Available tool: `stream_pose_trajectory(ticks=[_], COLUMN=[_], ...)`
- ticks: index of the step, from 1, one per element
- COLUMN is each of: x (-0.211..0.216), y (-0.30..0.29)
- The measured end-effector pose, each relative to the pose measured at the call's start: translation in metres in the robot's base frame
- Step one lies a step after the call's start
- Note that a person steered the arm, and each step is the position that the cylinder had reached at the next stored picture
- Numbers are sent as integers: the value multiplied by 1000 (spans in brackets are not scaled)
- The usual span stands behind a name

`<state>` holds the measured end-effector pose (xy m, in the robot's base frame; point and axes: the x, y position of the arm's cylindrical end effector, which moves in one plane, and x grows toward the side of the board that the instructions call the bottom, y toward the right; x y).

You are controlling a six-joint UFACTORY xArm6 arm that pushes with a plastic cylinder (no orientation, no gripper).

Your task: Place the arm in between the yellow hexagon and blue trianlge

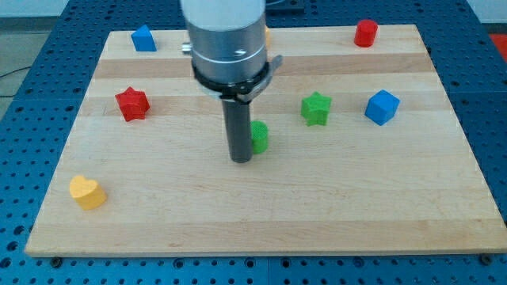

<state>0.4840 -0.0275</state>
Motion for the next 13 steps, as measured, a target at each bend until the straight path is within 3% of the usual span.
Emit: stream_pose_trajectory(ticks=[2, 4, 7, 13], x=[12, -44, -32, -33], y=[23, 10, 54, -51])
